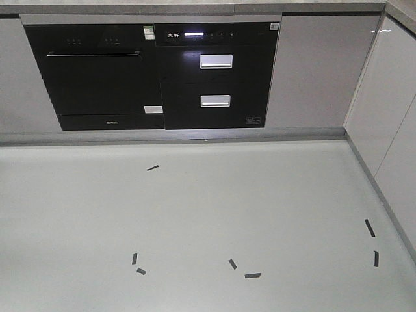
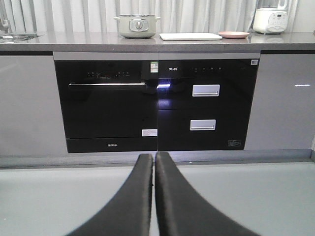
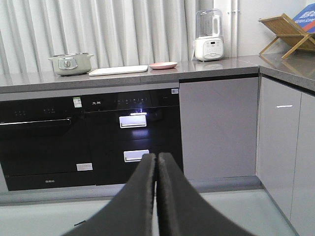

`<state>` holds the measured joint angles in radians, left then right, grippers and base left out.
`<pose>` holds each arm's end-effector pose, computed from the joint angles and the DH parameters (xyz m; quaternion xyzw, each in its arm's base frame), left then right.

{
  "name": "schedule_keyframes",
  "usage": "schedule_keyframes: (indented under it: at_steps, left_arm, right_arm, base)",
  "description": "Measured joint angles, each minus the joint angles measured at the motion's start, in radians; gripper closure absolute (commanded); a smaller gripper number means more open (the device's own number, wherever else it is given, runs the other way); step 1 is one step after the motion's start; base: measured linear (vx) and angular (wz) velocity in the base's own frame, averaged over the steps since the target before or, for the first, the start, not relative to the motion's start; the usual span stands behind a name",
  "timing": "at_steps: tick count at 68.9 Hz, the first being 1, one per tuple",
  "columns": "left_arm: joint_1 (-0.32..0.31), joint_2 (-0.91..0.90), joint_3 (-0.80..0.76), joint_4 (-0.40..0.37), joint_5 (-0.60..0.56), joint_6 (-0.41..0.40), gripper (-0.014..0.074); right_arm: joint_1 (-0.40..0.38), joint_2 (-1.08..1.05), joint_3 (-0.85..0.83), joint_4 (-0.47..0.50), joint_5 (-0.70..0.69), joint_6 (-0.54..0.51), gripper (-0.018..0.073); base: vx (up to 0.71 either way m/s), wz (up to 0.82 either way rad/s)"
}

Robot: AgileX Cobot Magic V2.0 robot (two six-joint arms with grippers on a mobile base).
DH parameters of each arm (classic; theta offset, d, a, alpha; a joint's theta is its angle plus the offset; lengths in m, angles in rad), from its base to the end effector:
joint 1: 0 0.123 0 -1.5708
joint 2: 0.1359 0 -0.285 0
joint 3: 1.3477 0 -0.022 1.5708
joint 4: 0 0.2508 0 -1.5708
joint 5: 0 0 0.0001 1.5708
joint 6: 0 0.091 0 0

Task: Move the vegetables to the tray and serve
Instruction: 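Drive the base forward toward the counter with the pot and tray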

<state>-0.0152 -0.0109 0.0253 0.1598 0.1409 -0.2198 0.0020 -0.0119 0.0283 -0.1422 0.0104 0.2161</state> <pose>0.0566 0.0012 0.1926 -0.0246 0.7297 -0.0181 0.6830 0.0566 0.0000 0.2033 0.0252 0.6849 0.0271 0.7277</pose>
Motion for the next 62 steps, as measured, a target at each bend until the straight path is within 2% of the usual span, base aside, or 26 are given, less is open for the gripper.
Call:
schedule_keyframes:
  at_steps: [62]
  left_arm:
    - [0.0,0.0,0.0,0.0,0.0,0.0,0.0602]
  right_arm:
    - [0.0,0.0,0.0,0.0,0.0,0.0,0.0562]
  base:
    - [0.11,-0.01]
